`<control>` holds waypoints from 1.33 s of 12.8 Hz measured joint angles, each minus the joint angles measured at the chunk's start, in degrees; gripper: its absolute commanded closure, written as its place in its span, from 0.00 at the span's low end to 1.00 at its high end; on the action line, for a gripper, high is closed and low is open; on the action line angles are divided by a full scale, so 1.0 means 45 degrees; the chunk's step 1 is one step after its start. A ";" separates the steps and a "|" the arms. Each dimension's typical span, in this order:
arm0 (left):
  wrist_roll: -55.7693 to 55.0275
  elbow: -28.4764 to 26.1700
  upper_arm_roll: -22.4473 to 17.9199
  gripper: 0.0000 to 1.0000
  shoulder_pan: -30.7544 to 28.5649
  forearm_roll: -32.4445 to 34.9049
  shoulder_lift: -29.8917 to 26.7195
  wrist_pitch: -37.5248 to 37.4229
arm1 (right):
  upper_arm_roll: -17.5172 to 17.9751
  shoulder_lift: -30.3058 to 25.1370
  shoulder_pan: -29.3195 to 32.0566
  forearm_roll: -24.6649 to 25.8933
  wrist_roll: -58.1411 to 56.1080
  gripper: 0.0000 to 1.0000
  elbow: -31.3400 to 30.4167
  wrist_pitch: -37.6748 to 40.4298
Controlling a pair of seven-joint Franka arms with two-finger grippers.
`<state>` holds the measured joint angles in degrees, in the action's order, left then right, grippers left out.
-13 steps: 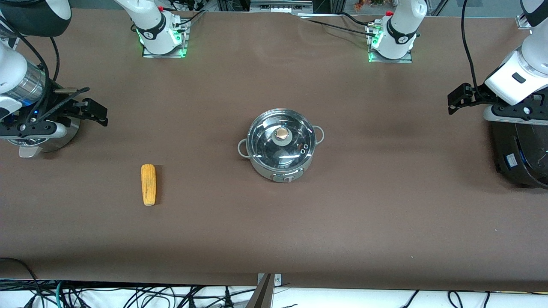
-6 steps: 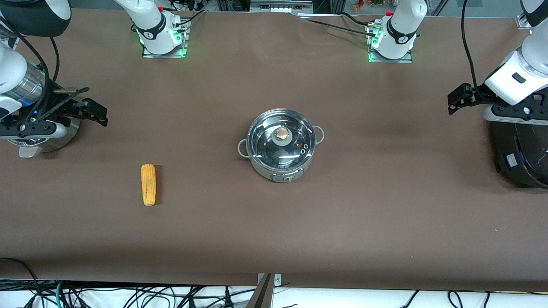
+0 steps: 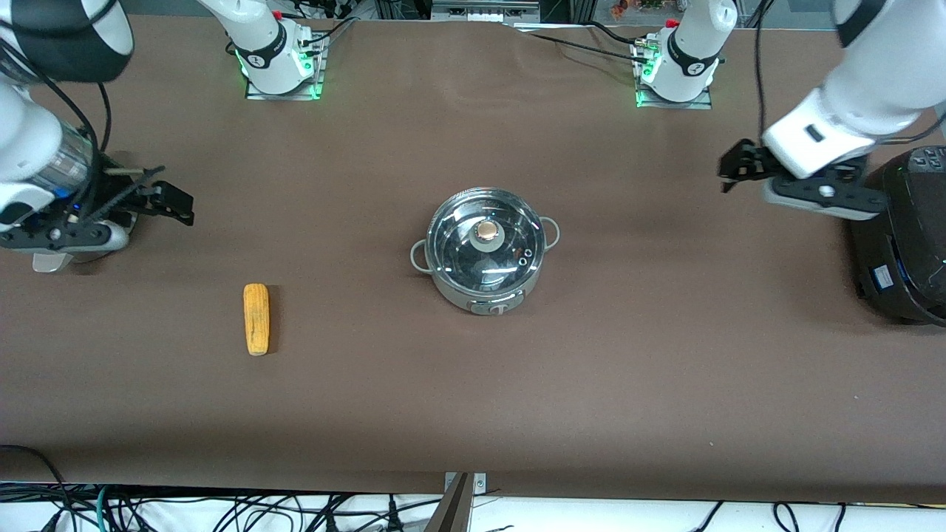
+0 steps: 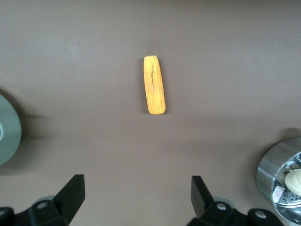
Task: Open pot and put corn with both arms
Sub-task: 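Reach the right gripper to the corn while the left gripper reaches the lid knob, then grasp the corn with the right gripper while the left gripper grasps the knob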
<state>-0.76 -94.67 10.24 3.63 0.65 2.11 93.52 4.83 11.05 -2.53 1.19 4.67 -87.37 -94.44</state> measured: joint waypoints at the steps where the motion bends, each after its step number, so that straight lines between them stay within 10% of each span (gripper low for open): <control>1: -0.0527 0.0193 0.0367 0.00 0.0072 -0.0447 0.0320 0.0086 | 0.0046 0.0518 -0.0017 0.0000 -0.0003 0.00 -0.0023 -0.0164; 8: -0.7941 0.3937 0.1118 0.00 0.3942 -0.0604 0.5417 0.1705 | 0.0083 0.4345 -0.0042 0.0013 -0.0917 0.00 -0.1220 -0.5052; 17: -0.9653 0.4441 0.1024 0.00 0.6357 0.1383 0.7823 0.3069 | -0.0095 0.5129 0.0496 0.0037 -0.3449 0.00 -0.3588 -0.9255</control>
<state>-44.20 -74.68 14.85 32.23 6.88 37.32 107.33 4.40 34.13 -0.30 1.36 -10.85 -103.51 -136.09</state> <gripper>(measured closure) 0.000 0.000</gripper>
